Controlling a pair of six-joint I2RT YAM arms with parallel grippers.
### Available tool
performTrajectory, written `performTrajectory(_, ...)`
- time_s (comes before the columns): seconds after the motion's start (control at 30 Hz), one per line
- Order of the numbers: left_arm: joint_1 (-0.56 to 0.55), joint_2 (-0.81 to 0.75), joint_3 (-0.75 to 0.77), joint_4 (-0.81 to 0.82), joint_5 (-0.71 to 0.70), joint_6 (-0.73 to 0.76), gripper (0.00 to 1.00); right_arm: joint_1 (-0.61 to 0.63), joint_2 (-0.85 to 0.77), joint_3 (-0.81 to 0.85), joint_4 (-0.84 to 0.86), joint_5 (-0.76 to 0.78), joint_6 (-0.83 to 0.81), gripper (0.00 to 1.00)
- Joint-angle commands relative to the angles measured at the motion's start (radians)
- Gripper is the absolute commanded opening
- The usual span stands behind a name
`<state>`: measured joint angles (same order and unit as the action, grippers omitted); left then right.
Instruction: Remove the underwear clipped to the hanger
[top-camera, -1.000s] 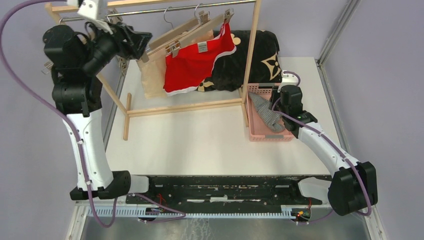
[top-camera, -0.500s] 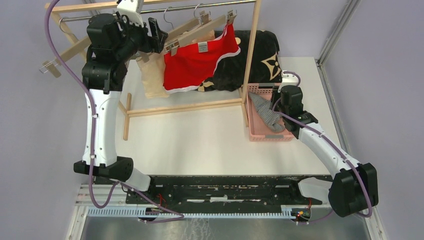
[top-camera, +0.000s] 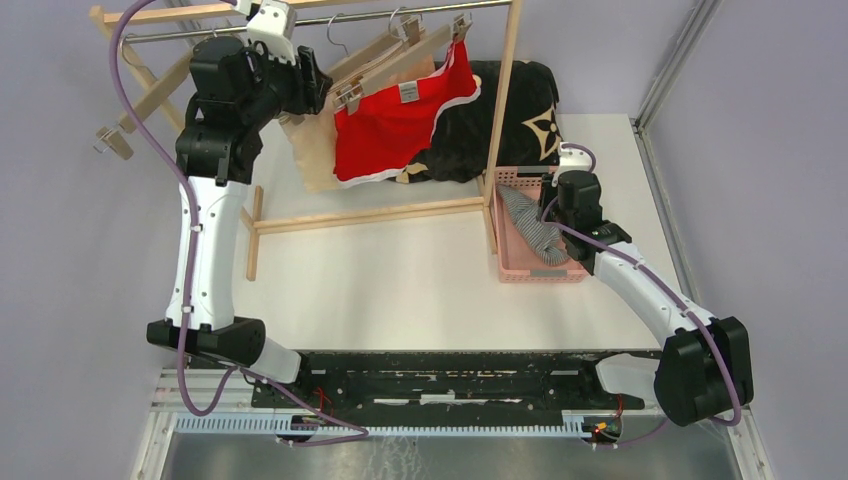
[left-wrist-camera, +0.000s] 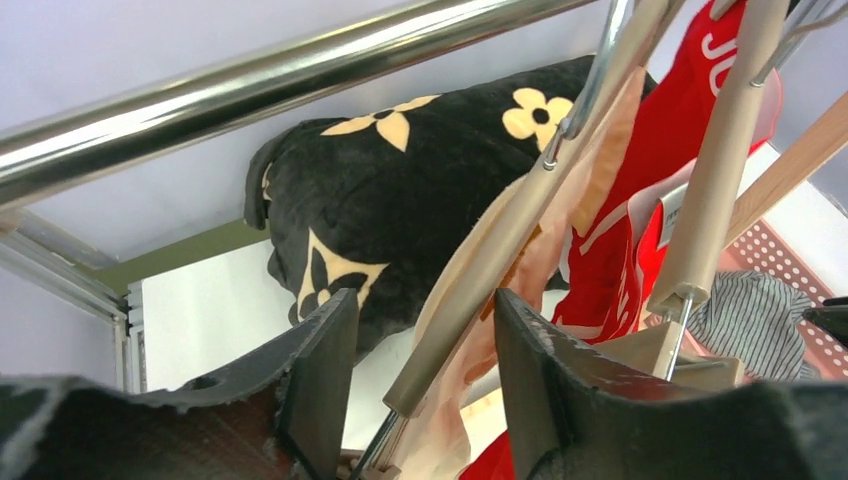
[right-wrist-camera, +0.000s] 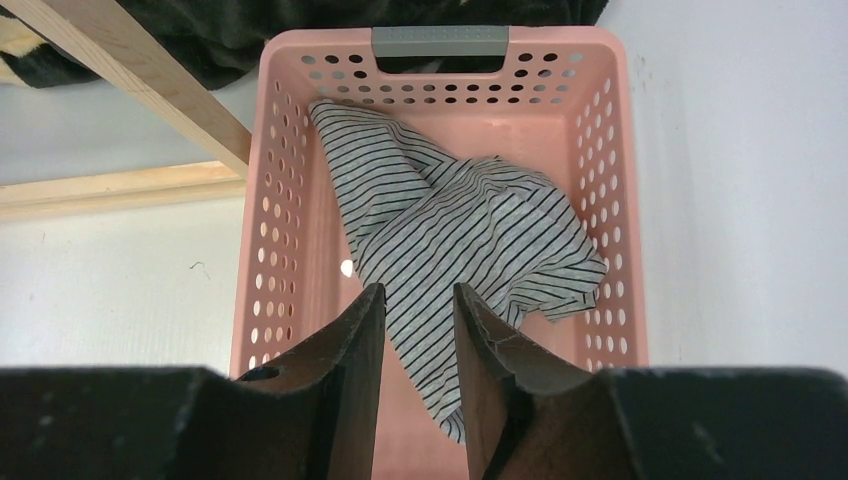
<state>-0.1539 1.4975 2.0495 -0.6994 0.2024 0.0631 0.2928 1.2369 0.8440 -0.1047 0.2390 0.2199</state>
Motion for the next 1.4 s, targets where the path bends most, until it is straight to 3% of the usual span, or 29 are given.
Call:
performTrajectory(0.0,-0.005,-0.009,-0.025,0.074,0.047,0.029,0.55,0.003,-0.016,0.013,0.048,-0.009,0.001,0.39)
performTrajectory(0.13,-0.003,-0.017,-0.058,0.093,0.066,0.020,0.42,0.005,-0.012,0.013,0.047,-0.012,0.003,0.38)
performTrajectory(0.27,-0.003,-0.028,-0.088,0.115,0.078,0.012,0.22,0.004,-0.019,0.012,0.047,-0.017,0.003,0.38)
performTrajectory(0.5,-0.003,-0.040,-0.125,0.169,0.121,-0.026,0.08,0.005,-0.034,0.004,0.049,-0.024,0.001,0.38)
performTrajectory(0.97,-0.003,-0.192,-0.268,0.436,0.015,-0.089,0.03,0.007,-0.024,-0.002,0.063,-0.051,-0.001,0.36)
performTrajectory(1.37,-0.003,-0.266,-0.349,0.459,-0.056,-0.066,0.03,0.009,-0.017,-0.001,0.065,-0.056,-0.001,0.36)
